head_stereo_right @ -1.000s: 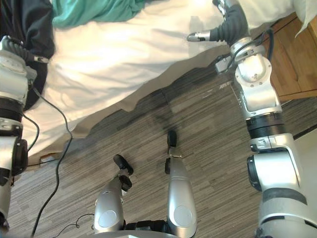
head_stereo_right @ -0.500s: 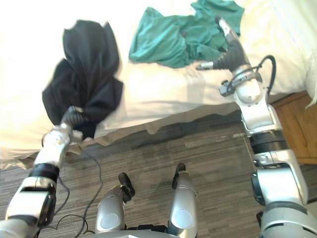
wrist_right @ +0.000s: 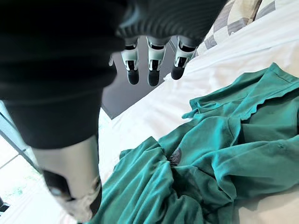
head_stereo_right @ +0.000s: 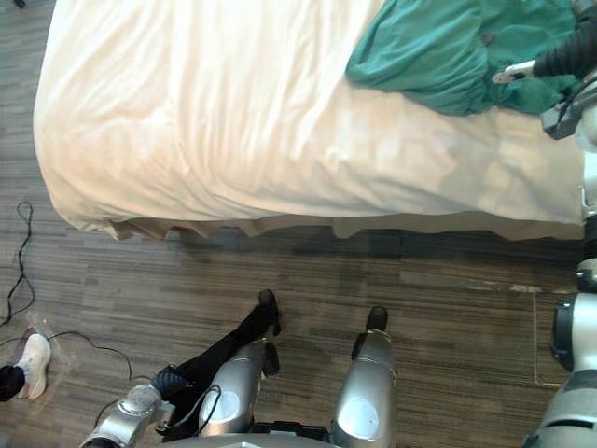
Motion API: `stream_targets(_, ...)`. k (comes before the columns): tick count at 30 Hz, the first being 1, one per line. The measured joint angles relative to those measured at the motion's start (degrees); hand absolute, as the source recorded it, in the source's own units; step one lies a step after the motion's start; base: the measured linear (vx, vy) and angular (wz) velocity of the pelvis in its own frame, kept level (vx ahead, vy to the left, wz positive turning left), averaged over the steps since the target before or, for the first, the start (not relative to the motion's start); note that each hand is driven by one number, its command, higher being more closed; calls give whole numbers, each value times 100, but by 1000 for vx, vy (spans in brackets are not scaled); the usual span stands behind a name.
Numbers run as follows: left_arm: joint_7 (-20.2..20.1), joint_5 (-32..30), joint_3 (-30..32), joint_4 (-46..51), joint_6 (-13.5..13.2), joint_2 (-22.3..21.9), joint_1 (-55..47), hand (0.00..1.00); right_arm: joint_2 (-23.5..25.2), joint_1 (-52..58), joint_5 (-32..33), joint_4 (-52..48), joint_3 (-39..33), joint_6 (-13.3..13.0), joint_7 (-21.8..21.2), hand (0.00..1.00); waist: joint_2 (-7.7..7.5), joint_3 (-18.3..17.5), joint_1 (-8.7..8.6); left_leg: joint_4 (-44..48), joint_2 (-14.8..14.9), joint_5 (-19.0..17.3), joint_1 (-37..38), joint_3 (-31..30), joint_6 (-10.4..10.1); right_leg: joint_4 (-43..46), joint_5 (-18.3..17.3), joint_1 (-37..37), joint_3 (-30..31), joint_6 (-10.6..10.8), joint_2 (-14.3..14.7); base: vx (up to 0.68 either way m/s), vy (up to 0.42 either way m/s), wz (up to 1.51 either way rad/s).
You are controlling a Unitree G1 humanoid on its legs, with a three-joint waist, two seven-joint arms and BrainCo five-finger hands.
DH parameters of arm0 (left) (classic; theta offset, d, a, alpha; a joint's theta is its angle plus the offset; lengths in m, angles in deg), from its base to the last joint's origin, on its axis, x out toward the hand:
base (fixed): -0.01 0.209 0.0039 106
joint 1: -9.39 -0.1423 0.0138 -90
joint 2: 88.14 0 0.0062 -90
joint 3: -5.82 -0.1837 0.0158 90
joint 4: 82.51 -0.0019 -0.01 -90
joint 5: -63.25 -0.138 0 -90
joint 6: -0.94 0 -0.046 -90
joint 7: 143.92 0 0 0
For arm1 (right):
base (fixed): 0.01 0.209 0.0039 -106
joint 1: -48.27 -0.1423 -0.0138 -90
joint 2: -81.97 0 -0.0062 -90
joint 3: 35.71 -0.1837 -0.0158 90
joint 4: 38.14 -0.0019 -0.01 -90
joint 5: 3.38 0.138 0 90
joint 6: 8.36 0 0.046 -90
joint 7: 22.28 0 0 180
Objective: Tidy the bed and pick cloth on bed and put in laundry
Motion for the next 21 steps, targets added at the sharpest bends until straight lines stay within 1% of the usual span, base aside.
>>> stream_targets(2, -49, -33, -98, 124, 53, -14, -25, 100, -162, -11, 0, 67, 0, 70, -17, 0, 88, 38, 35, 0, -46, 12, -46, -16, 7, 34, -1, -54, -4, -1, -50, 77, -35, 9)
stream_targets(3, -83, -134, -180, 197, 81, -23, -29, 100, -181, -88, 0, 82, 1, 89, -32, 0, 156, 70, 29, 0, -77, 16, -47, -35, 7, 79, -18, -59, -20, -3, -93, 65, -38, 10)
stream_targets(4, -96, -163, -224, 251, 95, -34, -31, 100, -182, -165, 0, 118, 20, 91, -38, 0, 184, 81, 10, -1, -92, 17, -49, -45, 8, 99, -31, -64, -19, 3, -113, 55, -43, 9)
stream_targets(6, -137, -176, -309, 435, 161, -50, -34, 100, -309, -398, 0, 174, 236, 97, -52, 0, 313, 137, 16, -2, -107, 20, -100, -66, 10, 147, -56, -119, -24, 13, -136, 28, -46, 7)
stream_targets(8, -222, -174, -320, 554, 245, -44, -40, 100, -359, -449, 0, 174, 239, 100, -66, 0, 352, 130, 11, -3, -122, 66, -269, -148, -7, 249, -102, -288, -74, 17, -177, 13, -77, 21)
stream_targets(10, -275, -163, -441, 558, 352, -43, -38, 100, -378, -455, 0, 218, 240, 141, -132, 0, 394, 158, -12, -5, -182, 132, -413, -181, -13, 460, -176, -484, -103, -3, -286, 27, -82, 25)
stream_targets(12, -328, -158, -518, 558, 362, -43, -41, 100, -382, -458, 0, 240, 270, 171, -147, 0, 426, 155, -9, -5, -224, 146, -470, -196, -18, 547, -209, -573, -95, -8, -342, 16, -55, 11)
stream_targets(14, -332, -79, -539, 558, 447, -39, -41, 100, -378, -458, -2, 265, 535, 256, -168, 0, 456, 133, 25, -5, -267, 164, -567, -192, -25, 668, -257, -729, -73, -11, -407, 10, -67, 10)
stream_targets(15, -332, -8, -538, 559, 464, -34, -40, 100, -378, -458, -5, 266, 609, 284, -171, 100, 461, 130, 29, -5, -288, 171, -625, -198, -29, 726, -279, -810, -68, -7, -443, -5, -66, 17)
stream_targets(18, -446, 243, -556, 558, 474, 9, -38, 100, -379, -579, -67, 279, 661, 445, -123, 100, 477, 119, 57, -5, -409, 179, -875, -194, -63, 1011, -380, -1214, 18, 5, -605, -9, -60, 15)
stream_targets(21, -572, 334, -588, 558, 446, 85, -38, 100, -435, -829, -16, 280, 632, 590, -13, 100, 517, 91, 58, -5, -491, 182, -946, -185, -89, 1228, -486, -1382, 52, 10, -738, -4, -77, 12)
